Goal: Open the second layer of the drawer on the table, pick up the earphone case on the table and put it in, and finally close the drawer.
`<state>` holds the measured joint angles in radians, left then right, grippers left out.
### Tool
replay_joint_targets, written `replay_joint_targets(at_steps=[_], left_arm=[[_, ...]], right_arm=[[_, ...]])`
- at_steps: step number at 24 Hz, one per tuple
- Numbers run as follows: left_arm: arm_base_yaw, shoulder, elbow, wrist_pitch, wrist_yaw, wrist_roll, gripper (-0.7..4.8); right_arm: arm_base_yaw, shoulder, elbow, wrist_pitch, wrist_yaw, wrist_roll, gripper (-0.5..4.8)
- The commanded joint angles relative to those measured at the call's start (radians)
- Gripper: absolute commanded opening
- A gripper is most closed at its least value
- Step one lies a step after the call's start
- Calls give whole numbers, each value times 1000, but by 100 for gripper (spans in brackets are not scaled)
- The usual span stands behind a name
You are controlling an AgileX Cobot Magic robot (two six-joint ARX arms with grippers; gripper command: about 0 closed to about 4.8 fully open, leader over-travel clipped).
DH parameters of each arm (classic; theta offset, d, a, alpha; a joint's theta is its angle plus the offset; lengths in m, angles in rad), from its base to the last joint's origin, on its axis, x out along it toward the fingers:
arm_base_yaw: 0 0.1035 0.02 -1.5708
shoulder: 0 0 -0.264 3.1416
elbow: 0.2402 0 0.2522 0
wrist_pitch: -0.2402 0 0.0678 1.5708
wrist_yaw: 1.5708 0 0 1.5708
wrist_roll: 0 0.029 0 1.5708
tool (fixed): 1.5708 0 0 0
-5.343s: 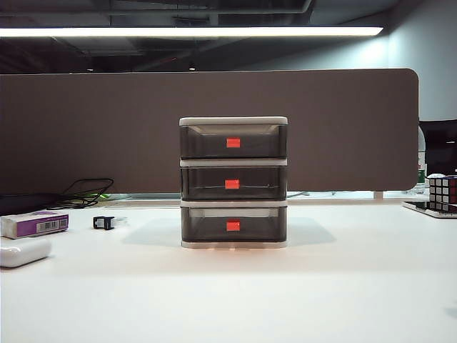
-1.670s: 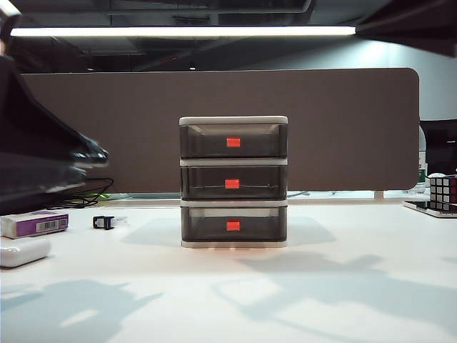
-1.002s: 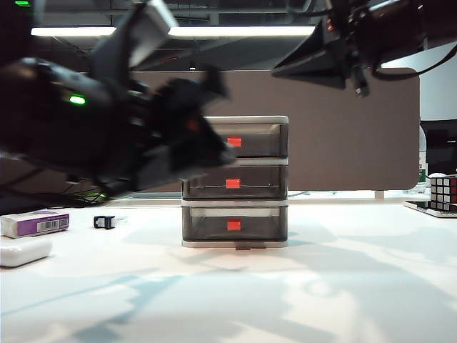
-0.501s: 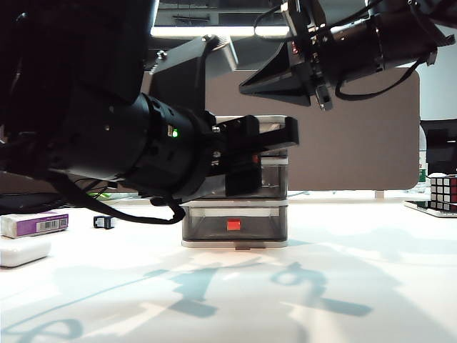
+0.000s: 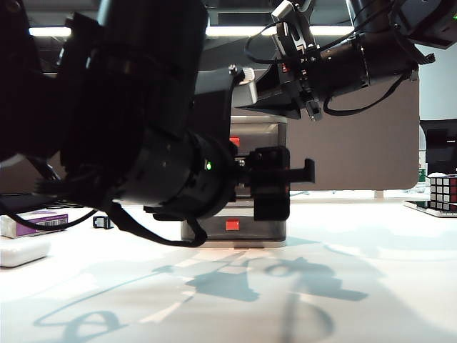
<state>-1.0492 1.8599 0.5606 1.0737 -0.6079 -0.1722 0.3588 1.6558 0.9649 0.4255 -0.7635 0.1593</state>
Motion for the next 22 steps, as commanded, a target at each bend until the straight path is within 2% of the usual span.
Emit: replay_joint_targets(at_steps=[1,9,15,19,22], left_arm=[[-2,1,5,15,-110,0,341],[19,1,41,23,-155,5,340],[56,3,95,-26,-159,4,336],[67,3,100,-35,-177,7,331],[68,3,100,-40,-182,7,294]], right_arm=[[2,1,0,-3,0,-28,-5],[2,91,63,-39,13,-32,-5],[1,92,66,-32,34,-39,-5],[1,93,69,-31,74,-59,-5],[0,93,73,-23,95,-75,-5]])
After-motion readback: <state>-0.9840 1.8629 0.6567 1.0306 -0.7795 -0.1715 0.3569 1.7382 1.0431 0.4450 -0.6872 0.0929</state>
